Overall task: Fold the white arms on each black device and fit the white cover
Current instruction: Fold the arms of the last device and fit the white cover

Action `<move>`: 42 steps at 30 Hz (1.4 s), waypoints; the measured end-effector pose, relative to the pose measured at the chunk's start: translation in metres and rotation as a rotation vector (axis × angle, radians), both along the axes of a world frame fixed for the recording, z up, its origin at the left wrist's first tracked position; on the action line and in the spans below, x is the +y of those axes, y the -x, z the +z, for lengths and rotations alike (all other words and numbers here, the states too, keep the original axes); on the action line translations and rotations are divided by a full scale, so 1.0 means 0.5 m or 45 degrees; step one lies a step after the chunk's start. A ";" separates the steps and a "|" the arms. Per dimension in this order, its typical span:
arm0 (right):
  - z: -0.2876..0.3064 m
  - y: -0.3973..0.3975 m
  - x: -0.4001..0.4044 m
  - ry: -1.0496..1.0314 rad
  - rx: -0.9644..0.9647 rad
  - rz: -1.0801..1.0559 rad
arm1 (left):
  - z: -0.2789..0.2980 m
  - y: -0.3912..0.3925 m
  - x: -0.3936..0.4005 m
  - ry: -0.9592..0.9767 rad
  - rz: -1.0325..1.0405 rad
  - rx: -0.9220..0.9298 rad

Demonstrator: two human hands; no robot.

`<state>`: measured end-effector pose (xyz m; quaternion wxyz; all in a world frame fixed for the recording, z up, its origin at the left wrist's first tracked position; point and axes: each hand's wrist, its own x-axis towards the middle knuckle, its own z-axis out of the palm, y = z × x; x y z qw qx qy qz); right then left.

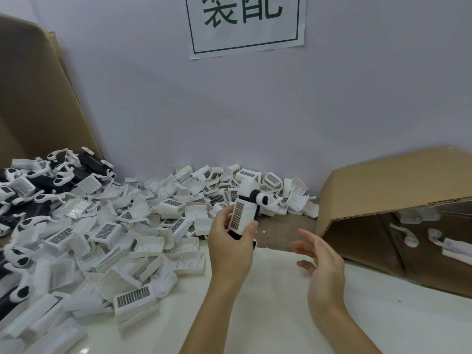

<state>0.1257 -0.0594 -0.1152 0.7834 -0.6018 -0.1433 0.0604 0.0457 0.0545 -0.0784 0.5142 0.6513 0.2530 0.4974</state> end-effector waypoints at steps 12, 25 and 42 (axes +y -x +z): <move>0.004 0.002 0.002 0.027 0.008 -0.019 | -0.018 -0.003 -0.004 -0.619 0.263 0.158; 0.001 0.000 0.001 0.028 -0.002 -0.017 | -0.006 0.001 -0.010 -0.468 0.181 0.181; 0.000 0.000 0.002 0.041 -0.006 -0.015 | 0.029 0.034 0.001 1.235 -1.146 -0.542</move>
